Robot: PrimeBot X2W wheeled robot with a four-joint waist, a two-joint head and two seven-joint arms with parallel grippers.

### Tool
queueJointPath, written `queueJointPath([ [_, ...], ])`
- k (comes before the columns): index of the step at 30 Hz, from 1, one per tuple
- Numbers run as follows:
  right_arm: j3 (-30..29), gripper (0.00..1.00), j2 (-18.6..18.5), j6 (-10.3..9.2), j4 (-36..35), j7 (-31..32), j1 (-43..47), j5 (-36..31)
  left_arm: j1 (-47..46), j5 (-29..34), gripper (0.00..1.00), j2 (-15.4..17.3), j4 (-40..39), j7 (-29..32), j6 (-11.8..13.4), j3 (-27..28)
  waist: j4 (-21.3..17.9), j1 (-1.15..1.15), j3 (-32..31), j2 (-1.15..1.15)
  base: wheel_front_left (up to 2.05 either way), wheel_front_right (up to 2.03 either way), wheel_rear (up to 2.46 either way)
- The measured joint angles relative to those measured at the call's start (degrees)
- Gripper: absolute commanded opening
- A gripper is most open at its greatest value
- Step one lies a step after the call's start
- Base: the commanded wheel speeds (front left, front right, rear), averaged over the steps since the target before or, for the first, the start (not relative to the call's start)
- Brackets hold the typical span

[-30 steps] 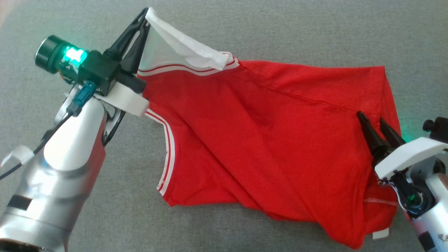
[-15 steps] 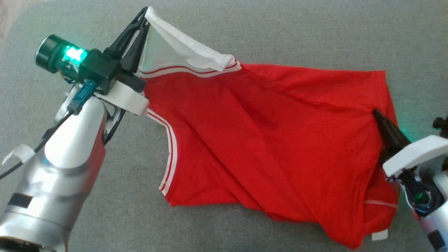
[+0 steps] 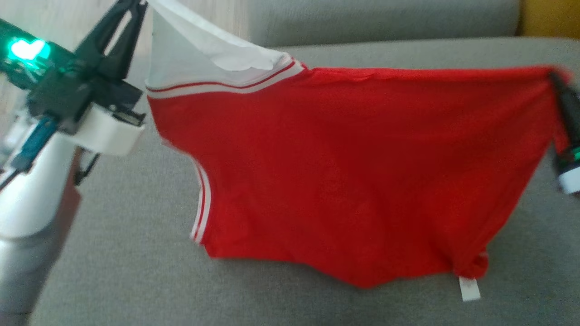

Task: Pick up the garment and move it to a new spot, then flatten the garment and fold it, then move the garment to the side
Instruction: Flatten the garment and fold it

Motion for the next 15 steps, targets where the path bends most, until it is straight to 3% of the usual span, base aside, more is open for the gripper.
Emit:
queueJointPath([
  [8, -9.6, 0.0, -7.5, 0.0, -9.6, 1.2, 1.3, 0.5, 0.3, -1.4, 0.0, 9.4, -15.7, 3.3, -1.0, 0.6, -1.5, -0.01, -5.7, 0.0, 0.0, 0.0, 0.0],
  [15, -22.5, 0.0, -10.5, 0.0, -16.7, 3.2, 2.2, 0.3, -0.9, -6.4, 0.0, 14.6, -25.7, 9.2, -1.1, 5.9, -2.8, -0.01, -5.5, 0.0, 0.0, 0.0, 0.0],
])
